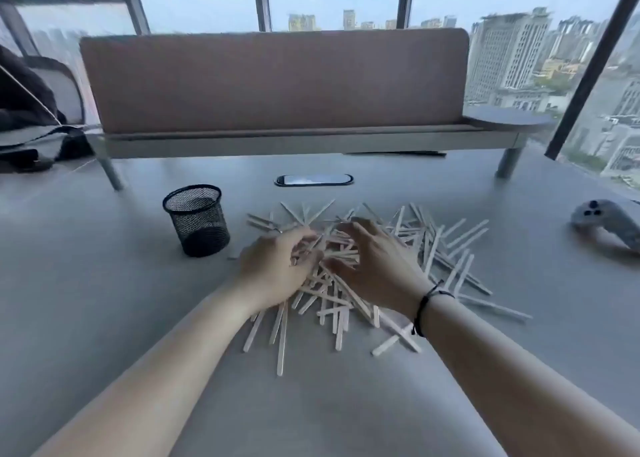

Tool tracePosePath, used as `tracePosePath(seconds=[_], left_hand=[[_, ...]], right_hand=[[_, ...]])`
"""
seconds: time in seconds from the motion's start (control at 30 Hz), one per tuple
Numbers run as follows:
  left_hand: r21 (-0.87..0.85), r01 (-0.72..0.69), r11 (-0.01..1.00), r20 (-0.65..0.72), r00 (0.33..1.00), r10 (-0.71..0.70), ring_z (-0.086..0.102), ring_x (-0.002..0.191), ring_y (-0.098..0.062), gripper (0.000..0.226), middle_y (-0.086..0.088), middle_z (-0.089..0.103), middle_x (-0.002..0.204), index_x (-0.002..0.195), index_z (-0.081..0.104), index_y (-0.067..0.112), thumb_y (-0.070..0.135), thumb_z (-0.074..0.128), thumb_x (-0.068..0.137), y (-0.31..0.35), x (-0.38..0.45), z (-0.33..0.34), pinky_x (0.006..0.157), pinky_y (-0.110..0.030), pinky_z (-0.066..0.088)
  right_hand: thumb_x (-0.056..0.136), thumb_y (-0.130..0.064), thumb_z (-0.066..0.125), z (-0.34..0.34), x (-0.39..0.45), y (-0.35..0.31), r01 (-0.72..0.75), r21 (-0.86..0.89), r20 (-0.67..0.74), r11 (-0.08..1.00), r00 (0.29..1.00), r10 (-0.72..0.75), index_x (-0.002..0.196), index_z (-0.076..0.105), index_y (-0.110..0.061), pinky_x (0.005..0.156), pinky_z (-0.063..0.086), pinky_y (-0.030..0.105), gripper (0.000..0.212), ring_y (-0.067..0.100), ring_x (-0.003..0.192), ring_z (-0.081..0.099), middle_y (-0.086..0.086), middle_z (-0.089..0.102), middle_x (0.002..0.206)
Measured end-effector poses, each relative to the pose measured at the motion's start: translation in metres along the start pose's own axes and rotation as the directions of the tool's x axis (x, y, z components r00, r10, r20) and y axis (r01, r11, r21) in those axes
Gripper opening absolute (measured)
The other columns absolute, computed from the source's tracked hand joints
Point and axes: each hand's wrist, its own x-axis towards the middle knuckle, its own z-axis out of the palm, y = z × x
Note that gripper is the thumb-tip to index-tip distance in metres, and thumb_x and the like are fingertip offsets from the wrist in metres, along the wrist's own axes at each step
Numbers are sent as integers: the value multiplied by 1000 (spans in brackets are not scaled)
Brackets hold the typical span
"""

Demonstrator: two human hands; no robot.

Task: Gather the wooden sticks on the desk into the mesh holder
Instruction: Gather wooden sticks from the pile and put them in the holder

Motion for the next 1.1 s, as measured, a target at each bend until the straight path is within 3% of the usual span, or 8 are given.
tracePosePath(seconds=[0.07, 0.13, 0.23, 0.4, 0.67, 0.77, 0.97, 1.1], left_hand=[[144, 38, 989, 13, 999, -40, 60, 116, -20, 54, 8, 60, 132, 137, 54, 33, 61, 56, 91, 0, -12, -1, 88, -29, 47], [209, 79, 975, 73, 993, -97, 46, 134, -25, 69, 6, 45, 150, 145, 43, 32, 70, 51, 88, -5, -23, 6, 106, -37, 40], [194, 169, 966, 105, 976, -191, 34, 145, -26, 81, 2, 33, 160, 151, 32, 29, 75, 47, 86, -7, -31, 15, 116, -40, 30], [209, 134, 969, 105, 982, -158, 34, 145, -20, 72, 4, 33, 160, 151, 36, 24, 65, 46, 92, -7, -25, 20, 115, -37, 30], [175, 84, 981, 27, 996, -90, 44, 132, -21, 55, 7, 53, 141, 138, 53, 28, 58, 54, 92, -20, -10, 29, 107, -39, 39], [146, 80, 986, 18, 996, -84, 49, 127, -19, 53, 9, 56, 134, 132, 55, 33, 61, 52, 87, -23, -7, 31, 103, -37, 43], [101, 37, 994, -12, 999, -36, 56, 121, -16, 53, 9, 60, 128, 132, 57, 33, 62, 57, 87, -27, -6, 33, 102, -34, 43], [70, 52, 996, -1, 999, -52, 59, 116, -16, 67, 12, 58, 125, 128, 55, 40, 83, 44, 77, -26, -6, 33, 104, -41, 42]], right_hand=[[83, -79, 41, -1, -14, -5, 0, -62, 6, 998, 1000, 0, 142, 40, -37, 114, 30, 43, 72, 21, 137, 40, -5, 38, 152], [81, -82, 40, 3, -27, -5, 4, -118, 38, 993, 999, 0, 144, 36, -39, 117, 22, 45, 77, 21, 143, 30, -4, 33, 156], [76, -88, 32, 10, -36, -2, -26, -165, 0, 986, 1000, 26, 142, 38, -36, 118, 17, 47, 84, 21, 144, 27, -3, 38, 153], [77, -85, 31, 17, -33, -1, -7, -172, -16, 985, 1000, 4, 139, 45, -31, 119, 14, 45, 83, 18, 141, 31, -5, 45, 147], [72, -89, 32, 23, -17, 4, 33, -191, -19, 981, 999, -37, 136, 48, -33, 116, 21, 45, 87, 20, 135, 39, -5, 52, 137], [70, -89, 37, 25, -14, 7, 40, -181, -23, 983, 999, -45, 134, 51, -33, 115, 23, 41, 87, 19, 131, 39, -6, 52, 130], [75, -80, 49, 25, -9, 14, 56, -70, -37, 996, 998, -59, 124, 62, -35, 108, 29, 33, 68, 19, 120, 42, -7, 55, 116], [69, -82, 48, 25, -7, 17, 52, 22, -22, 998, 998, -51, 116, 65, -37, 101, 37, 37, 66, 16, 113, 42, -11, 55, 107]])
